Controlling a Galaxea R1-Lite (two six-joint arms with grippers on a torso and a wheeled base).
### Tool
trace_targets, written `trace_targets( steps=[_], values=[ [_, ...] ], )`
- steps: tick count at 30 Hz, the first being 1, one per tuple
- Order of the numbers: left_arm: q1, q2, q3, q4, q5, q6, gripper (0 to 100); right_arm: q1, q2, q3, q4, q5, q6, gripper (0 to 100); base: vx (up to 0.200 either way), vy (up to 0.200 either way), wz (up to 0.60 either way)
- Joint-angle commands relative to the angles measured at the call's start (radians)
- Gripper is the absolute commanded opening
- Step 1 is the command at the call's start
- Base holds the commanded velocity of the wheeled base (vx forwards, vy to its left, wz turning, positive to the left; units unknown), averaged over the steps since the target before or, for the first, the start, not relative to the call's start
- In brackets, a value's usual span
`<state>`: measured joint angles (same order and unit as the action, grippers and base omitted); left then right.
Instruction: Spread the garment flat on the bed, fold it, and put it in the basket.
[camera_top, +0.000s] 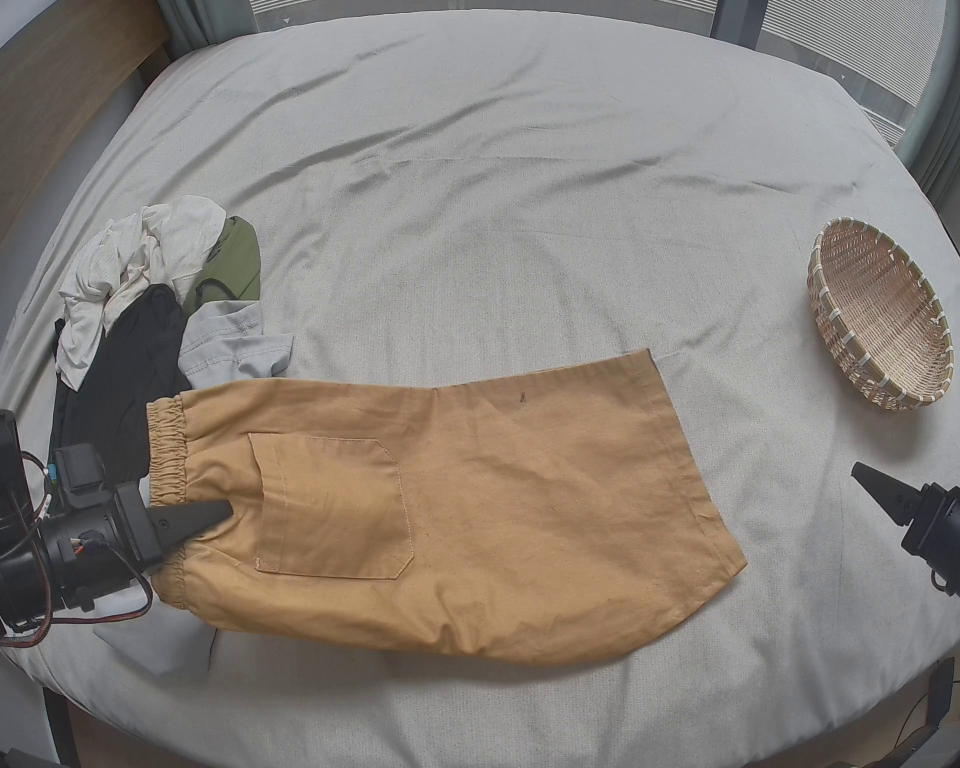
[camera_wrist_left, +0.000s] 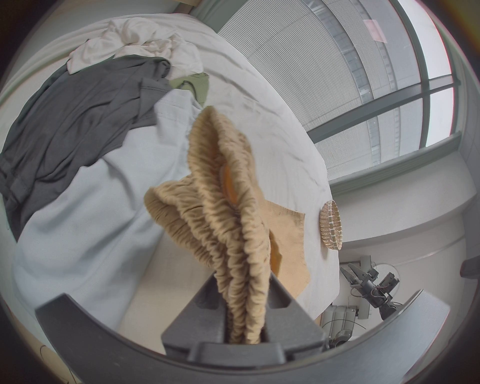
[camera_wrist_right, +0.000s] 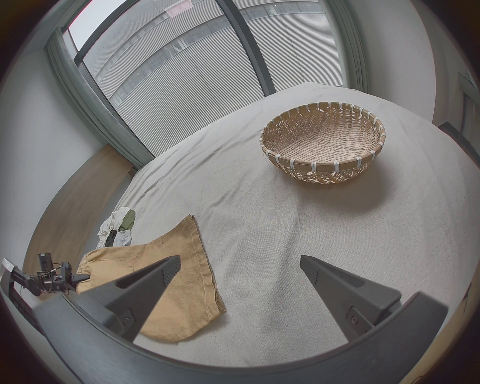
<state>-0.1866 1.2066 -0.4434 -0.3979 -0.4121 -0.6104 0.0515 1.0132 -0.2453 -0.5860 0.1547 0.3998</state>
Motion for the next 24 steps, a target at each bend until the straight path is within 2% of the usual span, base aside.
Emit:
trace_targets(
  steps=[1,5,6,7,12,16,20,24],
  values=[
    [-0.111,0.033,-0.044,0.002,0.05,0.0,0,0.001,0.002,0.003,0.0,0.0,0.001,100,0.0,0.0,0.0],
    [-0.221,0.07,-0.093,0.001,0.099,0.0,0,0.001,0.002,0.006,0.0,0.0,0.001,100,0.0,0.0,0.0],
    [-0.221,0.07,-0.093,0.001,0.099,0.0,0,0.001,0.002,0.006,0.0,0.0,0.001,100,0.0,0.0,0.0],
    [-0.274,0.087,-0.12,0.001,0.108,0.0,0,0.001,0.002,0.006,0.0,0.0,0.002,100,0.0,0.0,0.0],
    [-0.379,0.16,-0.193,-0.009,0.111,0.003,0,0.004,0.002,0.008,0.002,0.0,0.002,100,0.0,0.0,0.0],
    [-0.425,0.229,-0.25,-0.01,0.115,0.012,0,0.005,0.002,0.006,0.002,0.0,0.002,100,0.0,0.0,0.0],
    [-0.461,0.297,-0.301,-0.036,0.134,0.07,0,0.019,0.007,0.003,0.002,0.0,0.002,100,0.0,0.0,0.0],
    [-0.496,0.341,-0.347,-0.096,0.134,0.066,0,0.034,0.03,-0.006,-0.002,0.0,0.004,100,0.0,0.0,0.0]
  ],
)
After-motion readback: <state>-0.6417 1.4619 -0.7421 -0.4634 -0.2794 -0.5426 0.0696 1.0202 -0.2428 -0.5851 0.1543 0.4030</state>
